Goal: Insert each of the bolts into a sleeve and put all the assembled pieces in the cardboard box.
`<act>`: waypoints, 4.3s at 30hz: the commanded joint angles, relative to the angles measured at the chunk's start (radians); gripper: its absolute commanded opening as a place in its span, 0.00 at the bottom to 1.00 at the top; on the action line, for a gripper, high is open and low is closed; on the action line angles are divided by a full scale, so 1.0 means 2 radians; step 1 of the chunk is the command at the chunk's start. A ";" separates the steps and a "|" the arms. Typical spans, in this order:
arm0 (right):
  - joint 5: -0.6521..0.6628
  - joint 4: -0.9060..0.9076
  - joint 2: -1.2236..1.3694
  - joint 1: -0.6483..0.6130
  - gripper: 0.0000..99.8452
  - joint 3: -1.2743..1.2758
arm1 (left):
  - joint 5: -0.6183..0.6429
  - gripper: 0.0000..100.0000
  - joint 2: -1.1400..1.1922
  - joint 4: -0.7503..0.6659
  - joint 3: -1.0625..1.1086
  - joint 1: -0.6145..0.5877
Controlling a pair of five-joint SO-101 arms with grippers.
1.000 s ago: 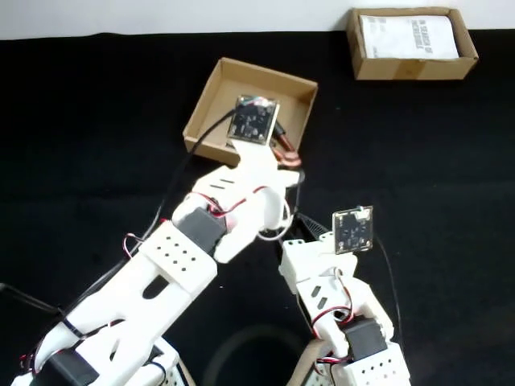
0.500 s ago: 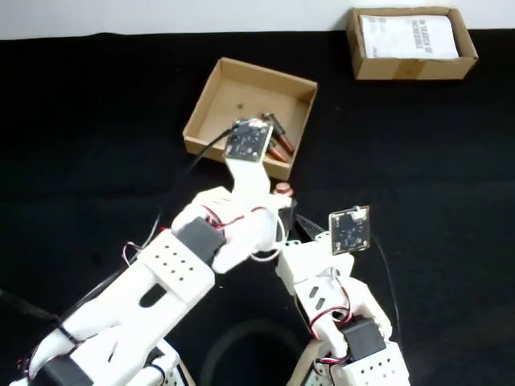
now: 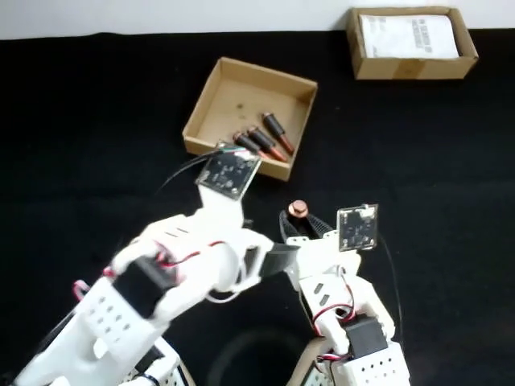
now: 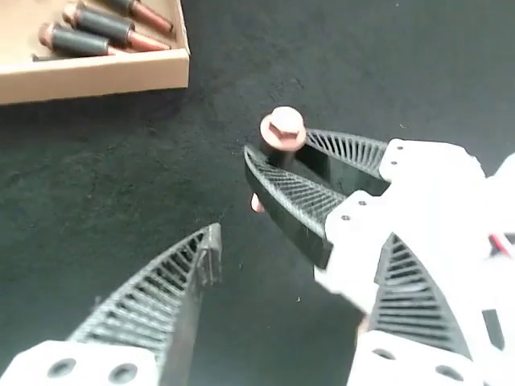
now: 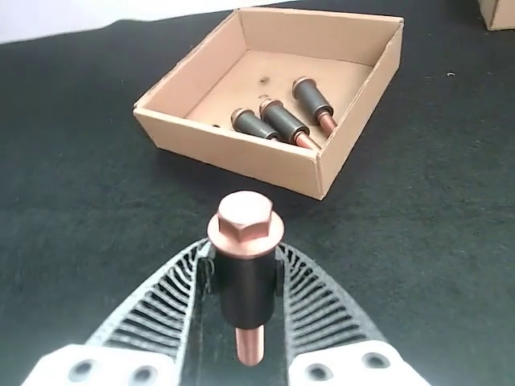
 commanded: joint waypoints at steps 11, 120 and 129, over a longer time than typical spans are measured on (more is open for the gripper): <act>-0.021 -0.006 0.207 0.076 0.01 -0.232 | -0.085 0.01 -0.203 -0.008 0.043 -0.281; 0.189 0.529 0.540 0.086 0.01 -0.902 | 0.044 0.01 -0.234 -0.304 0.478 -0.385; 0.132 0.213 0.432 0.148 0.01 -0.524 | 0.044 0.01 -0.233 -0.285 0.478 -0.371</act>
